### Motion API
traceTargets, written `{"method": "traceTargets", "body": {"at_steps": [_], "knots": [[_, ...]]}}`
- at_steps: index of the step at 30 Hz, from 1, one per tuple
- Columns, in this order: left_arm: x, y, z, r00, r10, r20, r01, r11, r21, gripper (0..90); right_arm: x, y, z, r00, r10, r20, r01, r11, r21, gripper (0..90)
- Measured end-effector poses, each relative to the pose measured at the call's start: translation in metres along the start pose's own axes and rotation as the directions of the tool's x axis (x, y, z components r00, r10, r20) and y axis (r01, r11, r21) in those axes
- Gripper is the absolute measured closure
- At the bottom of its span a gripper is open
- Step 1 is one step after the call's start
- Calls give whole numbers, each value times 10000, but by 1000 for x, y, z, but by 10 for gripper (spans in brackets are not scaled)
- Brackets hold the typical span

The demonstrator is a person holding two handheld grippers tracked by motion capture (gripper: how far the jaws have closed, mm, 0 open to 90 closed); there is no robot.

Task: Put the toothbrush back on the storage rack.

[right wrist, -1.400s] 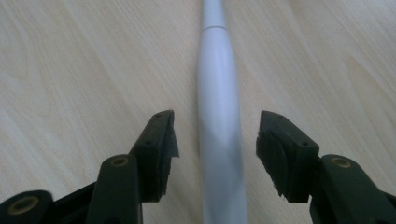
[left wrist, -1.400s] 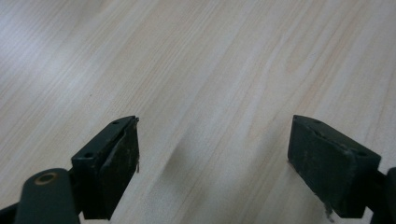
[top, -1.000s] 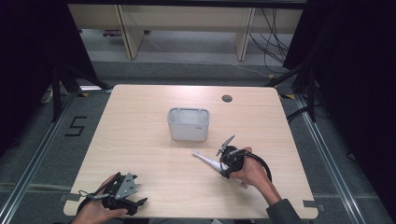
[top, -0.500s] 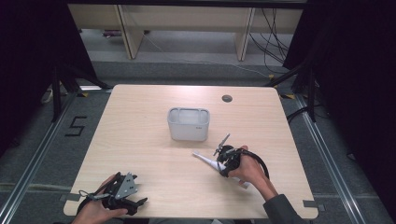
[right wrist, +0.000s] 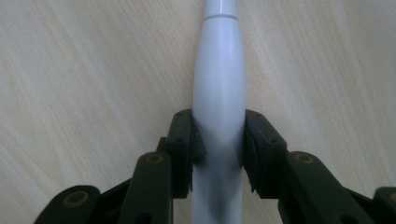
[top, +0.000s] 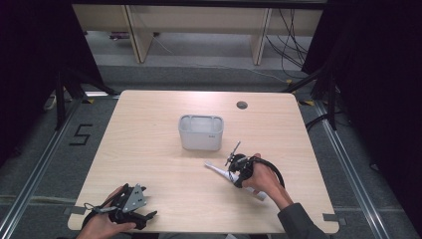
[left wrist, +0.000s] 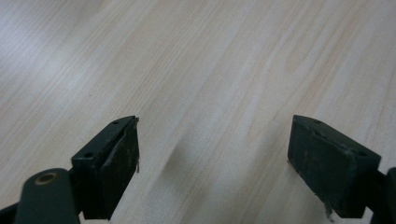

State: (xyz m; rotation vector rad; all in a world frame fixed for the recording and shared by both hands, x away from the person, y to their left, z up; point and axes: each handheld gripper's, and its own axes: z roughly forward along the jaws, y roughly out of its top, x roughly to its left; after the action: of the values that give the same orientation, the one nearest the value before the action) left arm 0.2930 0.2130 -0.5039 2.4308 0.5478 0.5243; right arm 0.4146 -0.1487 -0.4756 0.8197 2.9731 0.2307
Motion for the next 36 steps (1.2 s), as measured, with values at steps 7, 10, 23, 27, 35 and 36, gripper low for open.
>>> {"method": "traceTargets", "body": {"at_steps": [7,10,23,27,35,36], "knots": [[0,0,0,10000,-9,17,9,10000,0,163,0,6,1,9998,-214,55,212,9991,366,662],[0,0,0,10000,1,20,-1,10000,-9,163,2,9,1,9996,-249,96,243,9978,621,662],[0,0,0,10000,10,17,-10,10000,-12,163,3,13,2,9988,-374,322,337,9937,1072,664],[0,0,0,10000,23,12,-23,10000,-7,163,2,14,2,9991,-381,171,359,9927,1147,665],[0,0,-1,10000,45,-5,-45,10000,-18,163,3,20,3,9987,-488,168,455,9856,1628,666],[0,0,-1,10000,49,-2,-49,10000,-12,163,3,21,3,9981,-593,157,560,9852,1619,665]]}}
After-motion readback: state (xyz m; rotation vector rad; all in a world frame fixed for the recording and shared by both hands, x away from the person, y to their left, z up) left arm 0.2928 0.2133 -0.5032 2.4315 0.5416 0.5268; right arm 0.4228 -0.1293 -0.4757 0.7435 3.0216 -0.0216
